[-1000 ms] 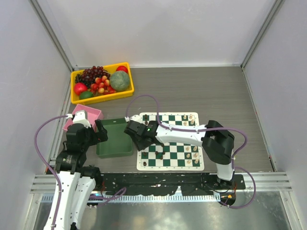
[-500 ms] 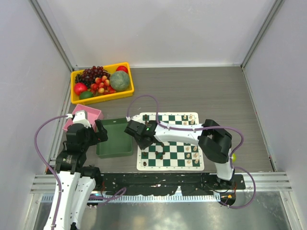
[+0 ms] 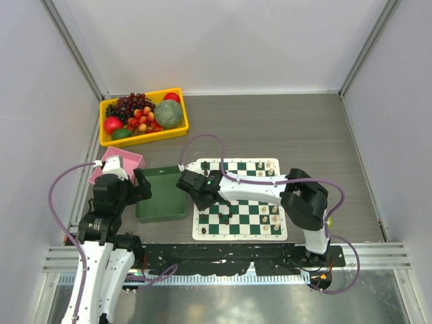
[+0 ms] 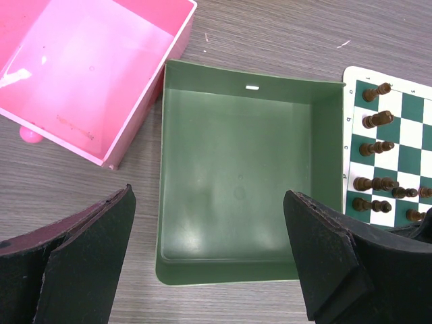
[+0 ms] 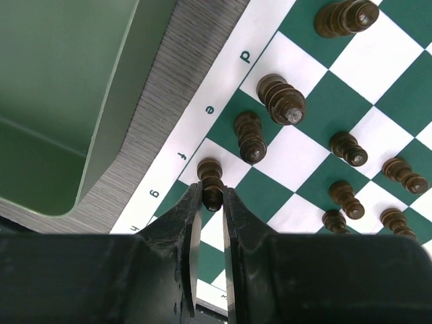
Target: Set up the chess pieces on the board
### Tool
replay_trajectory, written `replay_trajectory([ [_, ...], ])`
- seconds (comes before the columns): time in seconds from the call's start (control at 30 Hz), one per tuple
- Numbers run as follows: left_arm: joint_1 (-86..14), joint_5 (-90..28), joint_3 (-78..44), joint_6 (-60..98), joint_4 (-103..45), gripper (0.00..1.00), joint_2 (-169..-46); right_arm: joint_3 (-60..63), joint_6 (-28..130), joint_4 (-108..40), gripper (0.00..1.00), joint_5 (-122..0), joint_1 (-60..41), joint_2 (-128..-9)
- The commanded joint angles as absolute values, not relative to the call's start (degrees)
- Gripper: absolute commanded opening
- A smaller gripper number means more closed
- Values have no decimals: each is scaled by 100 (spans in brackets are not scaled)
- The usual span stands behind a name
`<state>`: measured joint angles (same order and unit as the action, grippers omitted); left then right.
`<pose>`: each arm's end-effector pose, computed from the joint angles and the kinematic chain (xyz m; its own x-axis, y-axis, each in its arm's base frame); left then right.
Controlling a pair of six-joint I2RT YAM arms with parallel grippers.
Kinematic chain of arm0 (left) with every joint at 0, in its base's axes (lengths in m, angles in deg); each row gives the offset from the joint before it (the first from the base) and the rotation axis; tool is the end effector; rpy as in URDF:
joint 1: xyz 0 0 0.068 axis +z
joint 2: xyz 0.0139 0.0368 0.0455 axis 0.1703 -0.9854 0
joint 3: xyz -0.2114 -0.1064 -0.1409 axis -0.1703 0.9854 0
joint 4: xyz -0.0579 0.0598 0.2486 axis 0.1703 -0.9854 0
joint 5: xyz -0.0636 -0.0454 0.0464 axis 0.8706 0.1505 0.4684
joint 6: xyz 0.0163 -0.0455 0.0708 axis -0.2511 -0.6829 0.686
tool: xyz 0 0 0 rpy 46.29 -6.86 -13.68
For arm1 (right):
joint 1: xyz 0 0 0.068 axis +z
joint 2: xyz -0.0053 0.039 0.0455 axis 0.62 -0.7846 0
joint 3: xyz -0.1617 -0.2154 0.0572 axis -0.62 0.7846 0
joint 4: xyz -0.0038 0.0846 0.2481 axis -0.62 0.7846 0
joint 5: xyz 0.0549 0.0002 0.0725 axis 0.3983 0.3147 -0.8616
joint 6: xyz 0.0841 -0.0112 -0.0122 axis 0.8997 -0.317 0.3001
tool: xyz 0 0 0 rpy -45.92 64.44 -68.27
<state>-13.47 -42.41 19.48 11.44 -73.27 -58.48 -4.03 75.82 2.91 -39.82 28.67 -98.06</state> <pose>0.1397 -0.0046 0.2485 -0.5223 -0.2953 -0.8000 -0.1659 0.9554 -0.2444 0.1794 0.3759 0.1615 -0.7521 -0.4756 -0.4563 -0.5431 0.8394 0.0201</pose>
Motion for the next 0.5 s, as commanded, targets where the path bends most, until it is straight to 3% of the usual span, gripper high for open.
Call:
replay_trajectory([
  [0.0, -1332, -4187, 1911, 1139, -7194, 99, -5800, -381, 7646, 268, 17, -3829, 2875, -9413],
  [0.47, -1332, -4178, 1911, 1139, -7186, 99, -5808, -416, 7566, 233, 18, -4005, 2875, -9615],
])
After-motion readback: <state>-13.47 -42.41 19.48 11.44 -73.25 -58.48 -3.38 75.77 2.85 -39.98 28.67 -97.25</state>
